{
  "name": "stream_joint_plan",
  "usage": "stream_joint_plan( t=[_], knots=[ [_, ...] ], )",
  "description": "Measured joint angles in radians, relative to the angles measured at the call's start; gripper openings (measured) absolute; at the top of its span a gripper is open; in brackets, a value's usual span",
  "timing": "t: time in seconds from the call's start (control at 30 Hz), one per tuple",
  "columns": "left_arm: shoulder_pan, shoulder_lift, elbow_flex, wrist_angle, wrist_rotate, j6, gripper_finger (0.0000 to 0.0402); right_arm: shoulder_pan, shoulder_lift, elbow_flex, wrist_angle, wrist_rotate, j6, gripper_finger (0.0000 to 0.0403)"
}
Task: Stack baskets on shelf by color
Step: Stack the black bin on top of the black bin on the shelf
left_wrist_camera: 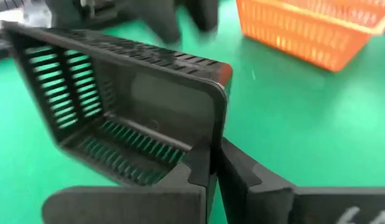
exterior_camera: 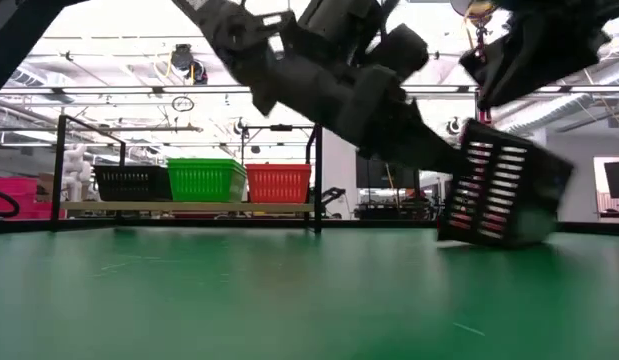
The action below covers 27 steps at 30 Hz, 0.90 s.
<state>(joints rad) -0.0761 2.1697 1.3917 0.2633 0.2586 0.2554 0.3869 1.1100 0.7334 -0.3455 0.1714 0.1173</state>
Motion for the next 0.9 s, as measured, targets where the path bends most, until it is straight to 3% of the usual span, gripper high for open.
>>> stream_joint_plan(
  t=[0.13,0.27,0.4,0.67,0.9],
  knots=[
    [-0.014,-0.132,-0.001,-0.243,-0.065,0.025,0.0009,0.052,-0.059,0.0,0.029,0.135,-0.011,0.0084],
    [-0.058,-0.305,0.0,-0.514,-0.196,0.039,0.0012,0.107,-0.12,0.0,0.035,0.309,-0.054,0.0102],
    [-0.112,-0.484,-0.001,-0.726,-0.32,0.02,0.0007,0.138,-0.146,0.001,0.043,0.409,-0.089,0.0108],
    [-0.186,-0.759,0.0,-0.984,-0.555,-0.044,0.0007,0.144,-0.131,0.002,0.048,0.43,-0.078,0.0104],
    [-0.171,-0.905,0.0,-1.229,-0.774,-0.071,0.0014,0.144,-0.133,-0.019,0.056,0.431,-0.053,0.0099]
  ],
)
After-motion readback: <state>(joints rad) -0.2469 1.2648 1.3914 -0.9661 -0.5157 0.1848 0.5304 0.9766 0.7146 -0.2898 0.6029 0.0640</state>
